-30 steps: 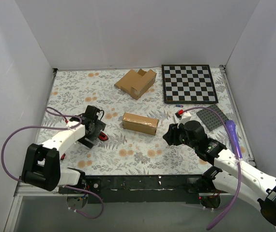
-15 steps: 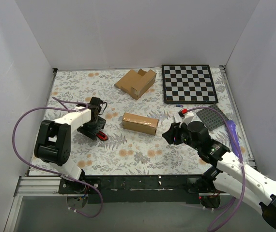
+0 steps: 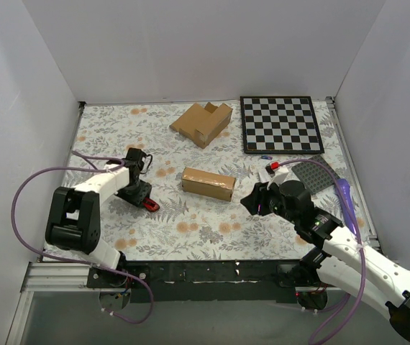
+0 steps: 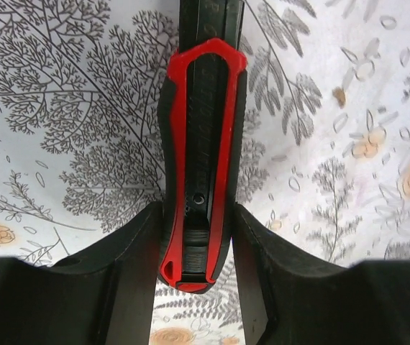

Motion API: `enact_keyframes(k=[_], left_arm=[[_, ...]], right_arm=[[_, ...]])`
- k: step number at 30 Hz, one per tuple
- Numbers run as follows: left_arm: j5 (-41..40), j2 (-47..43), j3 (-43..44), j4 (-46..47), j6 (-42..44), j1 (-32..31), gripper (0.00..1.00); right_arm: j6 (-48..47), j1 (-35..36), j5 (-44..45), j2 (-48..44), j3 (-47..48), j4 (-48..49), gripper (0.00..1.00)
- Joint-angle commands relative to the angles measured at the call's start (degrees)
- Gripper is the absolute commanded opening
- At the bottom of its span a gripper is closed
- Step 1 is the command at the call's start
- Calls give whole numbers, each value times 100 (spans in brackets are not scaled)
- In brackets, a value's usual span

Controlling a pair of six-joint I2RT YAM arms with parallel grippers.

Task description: Unpack the express box

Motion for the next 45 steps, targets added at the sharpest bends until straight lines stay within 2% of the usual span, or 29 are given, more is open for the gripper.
enact_keyframes(k=[1,2,5,9,12,16,18,21,27,33,38,41,45], left_arm=[[318,-980,8,277,686,32,4],[537,-1208,17,565,1202,32,1],[1180,-1886,123,840,1514,-55,0],[1164,-2493,360,902,1261,-582,0],[1014,-2713,518,902,849,-1092,0],[1014,-2792,571,1077,374,-1602,0],[1032,-2758,597,1165,276,-1796,0],[997,-2661,781,1218,82,-2094,0],[751,-2415,1151,1218,-173,-2736,0],[548,-2406,1213,1236,-366,-3132,0],[504,-2397,1169,1262,-454,-3290,0],[487,-2353,1186,1297,-472,-3378,0],[460,-2344,1213,1297,-481,-3440,0]], right_arm=[[-51,30,-180,-104,318,112,54],[-51,30,-406,-104,327,216,55],[1,30,-1119,-139,248,946,62],[142,30,-1864,264,895,983,71],[309,108,-2078,704,1380,903,73],[353,555,-1824,976,1583,1324,76],[301,749,-1605,1152,1759,1290,81],[221,1136,-1228,1574,2084,1105,82],[238,1638,-306,2005,2287,1237,82],[353,1699,486,2120,2297,1228,79],[353,1691,778,2058,2173,1386,79],[344,1691,691,2163,2173,1509,74],[370,1700,480,2295,2208,1553,62]])
